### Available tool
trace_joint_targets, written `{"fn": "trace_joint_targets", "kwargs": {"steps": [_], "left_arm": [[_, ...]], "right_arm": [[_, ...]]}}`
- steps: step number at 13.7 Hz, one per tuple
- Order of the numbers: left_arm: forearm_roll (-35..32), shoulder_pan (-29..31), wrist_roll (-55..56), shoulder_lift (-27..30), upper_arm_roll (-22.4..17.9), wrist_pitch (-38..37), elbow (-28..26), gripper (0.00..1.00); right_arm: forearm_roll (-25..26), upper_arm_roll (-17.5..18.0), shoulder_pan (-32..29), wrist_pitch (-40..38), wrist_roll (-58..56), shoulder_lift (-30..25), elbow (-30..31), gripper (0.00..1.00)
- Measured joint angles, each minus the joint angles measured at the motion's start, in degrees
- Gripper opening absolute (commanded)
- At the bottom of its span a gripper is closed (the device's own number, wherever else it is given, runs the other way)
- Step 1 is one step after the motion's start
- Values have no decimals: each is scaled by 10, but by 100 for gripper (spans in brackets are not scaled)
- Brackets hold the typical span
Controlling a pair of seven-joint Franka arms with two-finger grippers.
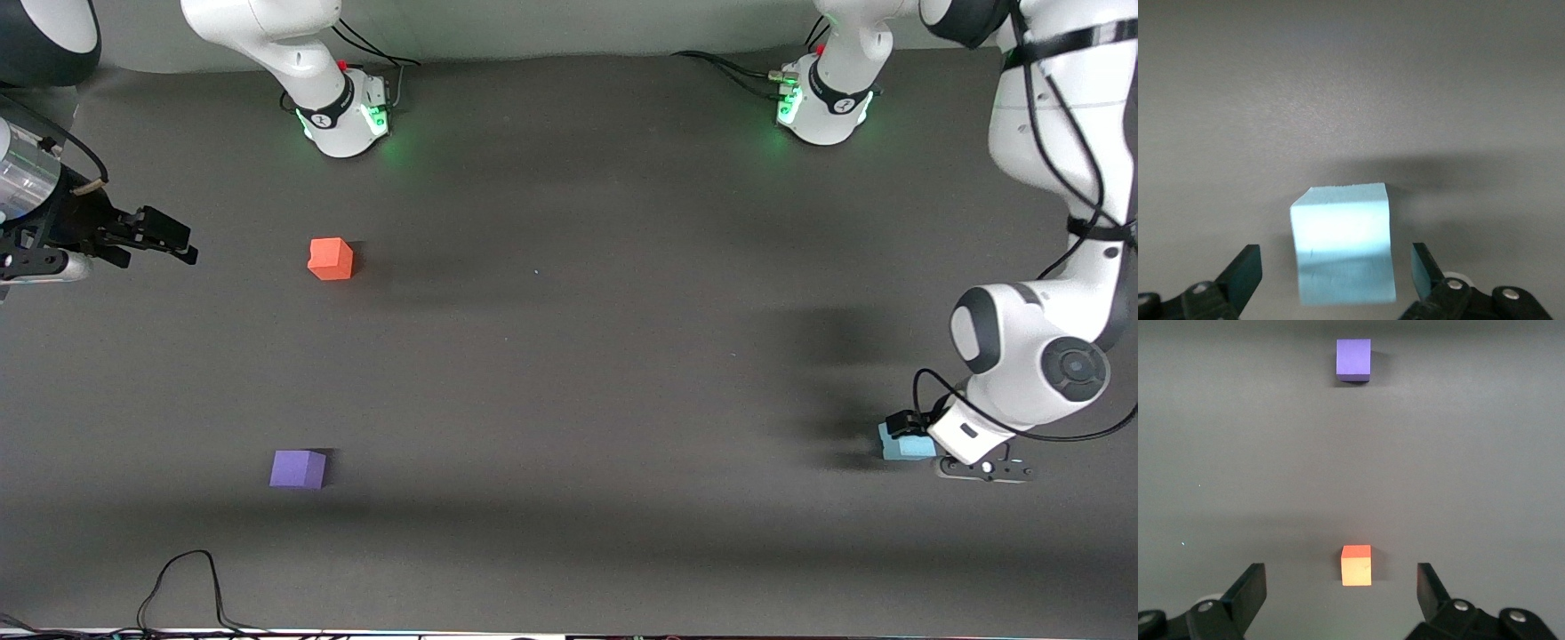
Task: Place blue block between orange and purple blocks
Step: 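Close the left gripper on the blue cube and lift it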
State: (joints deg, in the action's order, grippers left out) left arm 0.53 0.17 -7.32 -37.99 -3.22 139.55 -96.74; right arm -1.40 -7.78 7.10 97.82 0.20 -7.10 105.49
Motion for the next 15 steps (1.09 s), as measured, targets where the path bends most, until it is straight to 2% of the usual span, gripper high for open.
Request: {"fn": "trace_joint_targets", "kwargs": {"steps": [3, 4, 6, 7, 8, 15], "left_arm": [[1, 0, 0, -23, 0, 21, -2, 100], [1, 0, 0, -25, 0, 22, -2, 96], [2, 0, 1, -25, 0, 22, -1, 59], [3, 0, 1, -25, 0, 22, -1, 49], [5, 0, 2, -25, 0, 22, -1, 45], [20, 0, 3, -25, 0, 21, 4, 46]], "right_arm": [[0, 0, 0, 1, 0, -3, 2, 100], [0, 0, 0, 1, 0, -3, 2, 100], [0, 0, 0, 1, 0, -4, 2, 100], [0, 0, 0, 1, 0, -4, 3, 100], [0, 0, 0, 1, 0, -4, 3, 100], [0, 0, 0, 1, 0, -4, 9, 100]]}}
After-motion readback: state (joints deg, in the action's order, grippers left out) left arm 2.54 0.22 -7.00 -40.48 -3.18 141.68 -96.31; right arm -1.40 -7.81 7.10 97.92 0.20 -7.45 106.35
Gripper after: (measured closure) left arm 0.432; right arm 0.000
